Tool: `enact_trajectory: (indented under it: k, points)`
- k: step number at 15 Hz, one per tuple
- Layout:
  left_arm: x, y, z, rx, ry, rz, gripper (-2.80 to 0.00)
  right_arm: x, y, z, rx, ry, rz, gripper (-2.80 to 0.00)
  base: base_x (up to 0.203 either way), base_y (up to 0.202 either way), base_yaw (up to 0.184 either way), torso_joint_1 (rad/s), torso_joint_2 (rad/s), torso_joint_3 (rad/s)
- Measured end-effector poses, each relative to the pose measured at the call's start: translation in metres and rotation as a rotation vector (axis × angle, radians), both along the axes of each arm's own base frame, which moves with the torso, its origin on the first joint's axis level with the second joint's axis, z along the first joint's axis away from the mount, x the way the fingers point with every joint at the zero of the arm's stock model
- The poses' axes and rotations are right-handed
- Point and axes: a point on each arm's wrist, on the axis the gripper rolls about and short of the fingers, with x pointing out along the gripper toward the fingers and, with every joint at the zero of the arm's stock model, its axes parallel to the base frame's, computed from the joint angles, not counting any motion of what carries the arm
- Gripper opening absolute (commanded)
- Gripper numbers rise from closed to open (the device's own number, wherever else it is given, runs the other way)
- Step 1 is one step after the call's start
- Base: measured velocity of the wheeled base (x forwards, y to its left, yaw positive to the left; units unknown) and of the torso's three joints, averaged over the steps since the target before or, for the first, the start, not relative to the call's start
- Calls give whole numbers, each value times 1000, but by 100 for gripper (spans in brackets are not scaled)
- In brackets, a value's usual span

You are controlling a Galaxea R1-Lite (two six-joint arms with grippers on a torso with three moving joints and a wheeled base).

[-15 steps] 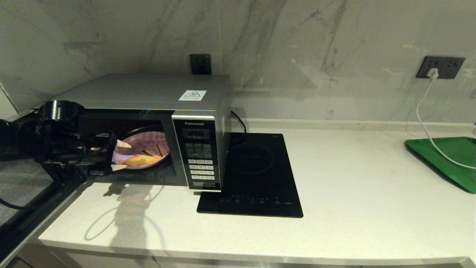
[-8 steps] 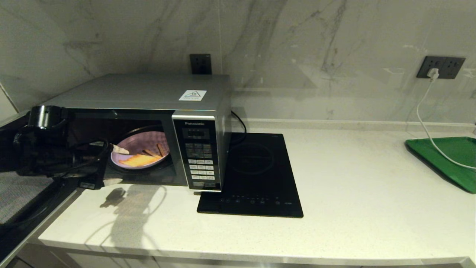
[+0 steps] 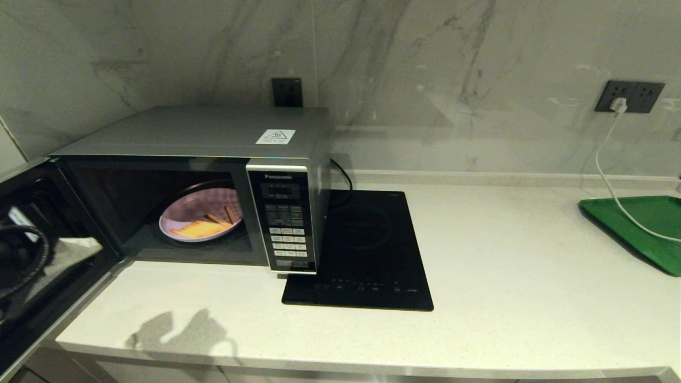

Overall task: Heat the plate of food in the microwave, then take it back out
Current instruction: Close the microwave oven

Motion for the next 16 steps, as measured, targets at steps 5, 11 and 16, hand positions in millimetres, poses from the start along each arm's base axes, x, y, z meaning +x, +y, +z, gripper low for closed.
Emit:
enact_trajectory:
  k: [5, 11, 16]
  points:
    - [-24, 57, 90, 476, -212, 265, -280, 0, 0, 0, 0, 0, 0, -280, 0, 0, 0, 0, 0, 0]
    - [-8, 156, 99, 479, 70, 481, -280, 0, 0, 0, 0, 0, 0, -280, 0, 0, 0, 0, 0, 0]
    - [12, 202, 51, 285, 313, 457, -280, 0, 0, 0, 0, 0, 0, -280, 0, 0, 0, 0, 0, 0]
